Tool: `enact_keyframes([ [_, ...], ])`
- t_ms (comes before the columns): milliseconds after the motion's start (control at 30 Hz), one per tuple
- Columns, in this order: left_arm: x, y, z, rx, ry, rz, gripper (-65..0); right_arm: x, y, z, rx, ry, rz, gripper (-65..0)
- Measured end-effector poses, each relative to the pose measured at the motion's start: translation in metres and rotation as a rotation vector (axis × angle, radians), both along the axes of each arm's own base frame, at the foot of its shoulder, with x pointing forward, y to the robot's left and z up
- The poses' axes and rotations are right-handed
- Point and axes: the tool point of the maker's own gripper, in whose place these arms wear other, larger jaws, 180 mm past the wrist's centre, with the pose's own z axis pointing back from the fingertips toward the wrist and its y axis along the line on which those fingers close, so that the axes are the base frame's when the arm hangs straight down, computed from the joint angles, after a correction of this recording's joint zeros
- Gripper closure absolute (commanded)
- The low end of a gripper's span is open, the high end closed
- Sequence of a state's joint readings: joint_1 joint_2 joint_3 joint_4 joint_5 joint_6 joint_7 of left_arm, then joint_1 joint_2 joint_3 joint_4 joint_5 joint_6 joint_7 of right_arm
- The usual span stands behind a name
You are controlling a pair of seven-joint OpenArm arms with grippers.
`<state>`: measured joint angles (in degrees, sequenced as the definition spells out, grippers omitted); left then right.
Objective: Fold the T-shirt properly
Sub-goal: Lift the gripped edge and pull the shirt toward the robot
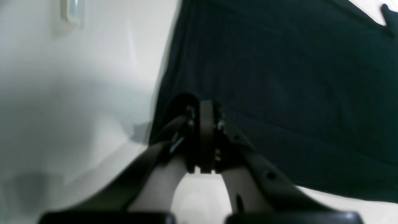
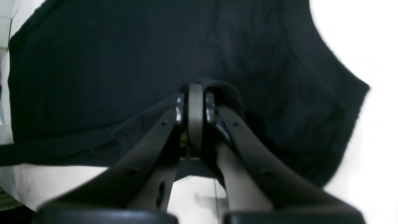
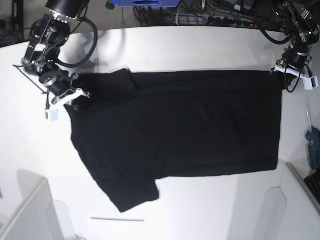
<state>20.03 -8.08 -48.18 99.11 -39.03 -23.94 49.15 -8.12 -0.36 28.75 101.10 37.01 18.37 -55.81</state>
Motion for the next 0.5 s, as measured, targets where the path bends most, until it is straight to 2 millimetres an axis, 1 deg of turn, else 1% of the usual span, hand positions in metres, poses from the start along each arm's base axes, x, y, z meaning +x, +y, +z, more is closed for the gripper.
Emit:
enact_keyframes([
  [67, 0.0, 0.001, -0.001, -0.003, 0.003, 0.003, 0.0, 0.008, 0.001, 0.005, 0.003, -0.019, -0.001, 0.0],
  [200, -0.001, 0.004, -0.005, 0.023, 0.026, 0.006, 0.0, 0.022, 0.001, 0.007, 0.021, -0.029, 0.0, 0.0],
  [333, 0.012, 0.011, -0.002, 0.077, 0.028, 0.012, 0.0, 0.03, 0.003, 0.003, 0.043, -0.02, -0.002, 0.0],
  [433, 0.014, 0.013, -0.002, 0.099, 0.04, 0.012, 0.0, 0.034, 0.005, -0.004, 0.06, 0.0, -0.002, 0.0],
  [500, 0.015, 0.013, -0.002, 0.099, 0.045, 0.012, 0.0, 0.037, 0.005, -0.004, 0.066, 0.0, -0.001, 0.0],
])
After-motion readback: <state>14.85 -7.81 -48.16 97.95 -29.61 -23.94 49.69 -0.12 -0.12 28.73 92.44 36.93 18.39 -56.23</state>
